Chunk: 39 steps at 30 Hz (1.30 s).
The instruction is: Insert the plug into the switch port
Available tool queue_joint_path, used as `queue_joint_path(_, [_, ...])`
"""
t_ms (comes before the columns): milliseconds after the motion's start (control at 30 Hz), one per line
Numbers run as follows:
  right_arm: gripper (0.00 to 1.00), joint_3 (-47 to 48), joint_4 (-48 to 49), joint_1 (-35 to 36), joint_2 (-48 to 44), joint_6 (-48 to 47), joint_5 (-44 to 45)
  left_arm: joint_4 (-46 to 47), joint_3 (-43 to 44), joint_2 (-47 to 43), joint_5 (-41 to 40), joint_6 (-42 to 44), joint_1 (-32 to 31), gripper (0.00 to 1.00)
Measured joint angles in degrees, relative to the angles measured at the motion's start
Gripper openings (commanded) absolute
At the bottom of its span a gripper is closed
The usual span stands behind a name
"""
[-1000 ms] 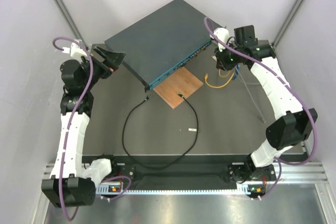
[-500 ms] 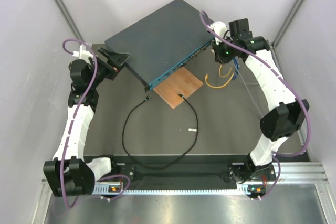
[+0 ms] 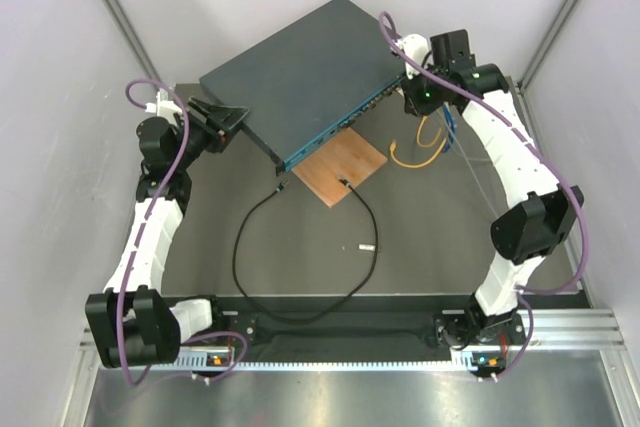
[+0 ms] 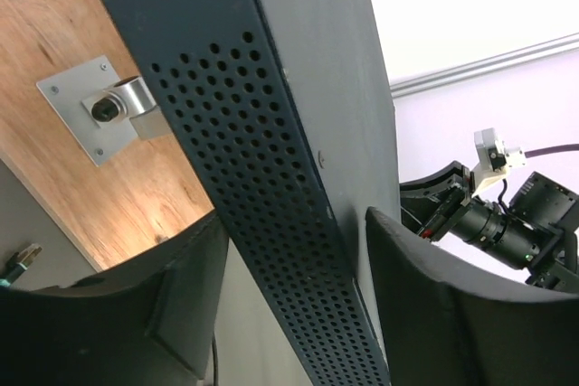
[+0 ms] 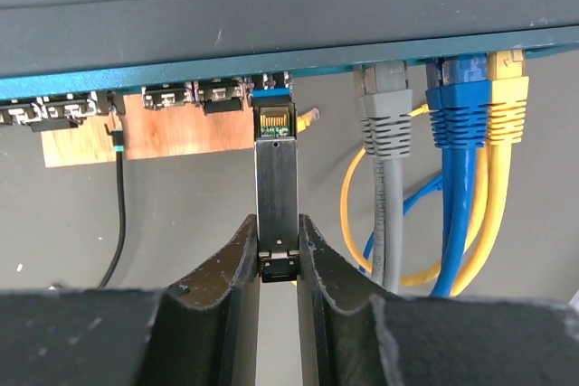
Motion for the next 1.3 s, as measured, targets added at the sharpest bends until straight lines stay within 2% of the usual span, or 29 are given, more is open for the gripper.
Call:
queue_joint_path(67, [0.0, 0.5, -0.1, 0.0, 0.3, 0.4, 0.0, 0.0, -0.2, 0.0, -0.1, -0.1, 0.0, 0.55])
queue_joint_path(300, [0.0, 1.4, -0.4, 0.2, 2.0, 1.6, -0.2, 0.0, -0.3, 0.0, 0.0, -1.4, 0.1, 0.46])
queue_joint_path(1300, [0.0, 2.9, -1.2, 0.3, 4.0, 2.8, -1.8, 0.0, -0.4, 0.0, 0.0, -2.1, 0.2, 0.45])
